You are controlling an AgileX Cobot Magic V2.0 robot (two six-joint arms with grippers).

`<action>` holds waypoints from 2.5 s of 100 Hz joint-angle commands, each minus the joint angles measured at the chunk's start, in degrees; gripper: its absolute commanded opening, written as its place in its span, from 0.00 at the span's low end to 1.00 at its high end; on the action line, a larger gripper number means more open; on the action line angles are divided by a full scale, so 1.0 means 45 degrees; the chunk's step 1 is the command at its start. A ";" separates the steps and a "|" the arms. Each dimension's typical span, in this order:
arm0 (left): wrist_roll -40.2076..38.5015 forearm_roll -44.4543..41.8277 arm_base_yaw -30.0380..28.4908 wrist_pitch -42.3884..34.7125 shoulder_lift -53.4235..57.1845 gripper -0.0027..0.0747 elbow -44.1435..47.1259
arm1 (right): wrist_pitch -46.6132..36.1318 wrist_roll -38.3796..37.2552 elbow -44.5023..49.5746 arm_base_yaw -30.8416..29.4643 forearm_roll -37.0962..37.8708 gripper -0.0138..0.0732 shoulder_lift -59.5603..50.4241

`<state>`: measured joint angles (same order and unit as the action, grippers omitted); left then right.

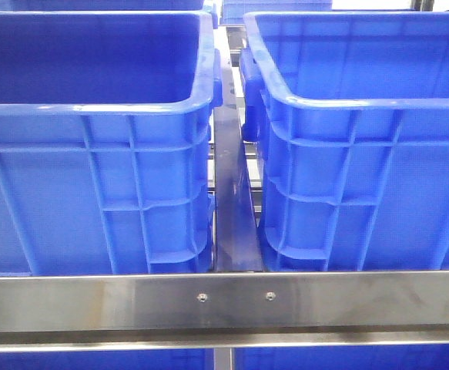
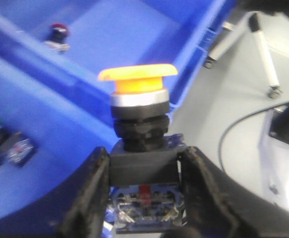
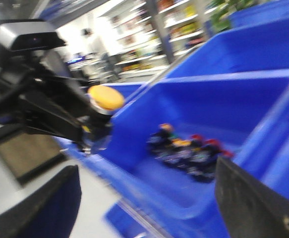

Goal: Pick red and yellow buttons and place in box
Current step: 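Close the left gripper on the yellow button and lift it, then grasp the yellow button cap with the right gripper, then lower the yellow button into the empty crate with the right gripper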

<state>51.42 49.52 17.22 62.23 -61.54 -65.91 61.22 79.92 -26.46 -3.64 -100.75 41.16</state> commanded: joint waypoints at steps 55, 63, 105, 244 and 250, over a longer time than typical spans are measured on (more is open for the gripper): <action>0.0061 0.0874 0.0907 -0.0456 0.0233 0.21 -0.0344 | 0.1692 -0.0520 -0.3886 0.4511 -0.1137 0.82 0.4863; 0.0061 0.0874 0.0907 -0.0379 0.0233 0.21 -0.0344 | 0.1569 -0.0613 -0.4162 0.4755 -0.1137 0.82 0.5327; 0.0114 0.0874 0.0907 -0.0379 0.0233 0.21 -0.0344 | 0.1664 -0.0967 -0.5918 0.5639 -0.1137 0.82 0.7482; -0.0133 0.0282 0.0907 -0.0534 0.0233 0.80 -0.0344 | 0.1196 -0.1145 -0.7530 0.6371 -0.1137 0.30 0.8595; -0.0357 0.0155 0.0882 -0.0589 0.0287 0.80 -0.0344 | 0.1227 -0.1145 -0.7530 0.6079 -0.1137 0.30 0.8595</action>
<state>51.36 47.95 20.72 61.99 -61.41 -65.91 64.69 74.47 -58.36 25.43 -100.75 81.55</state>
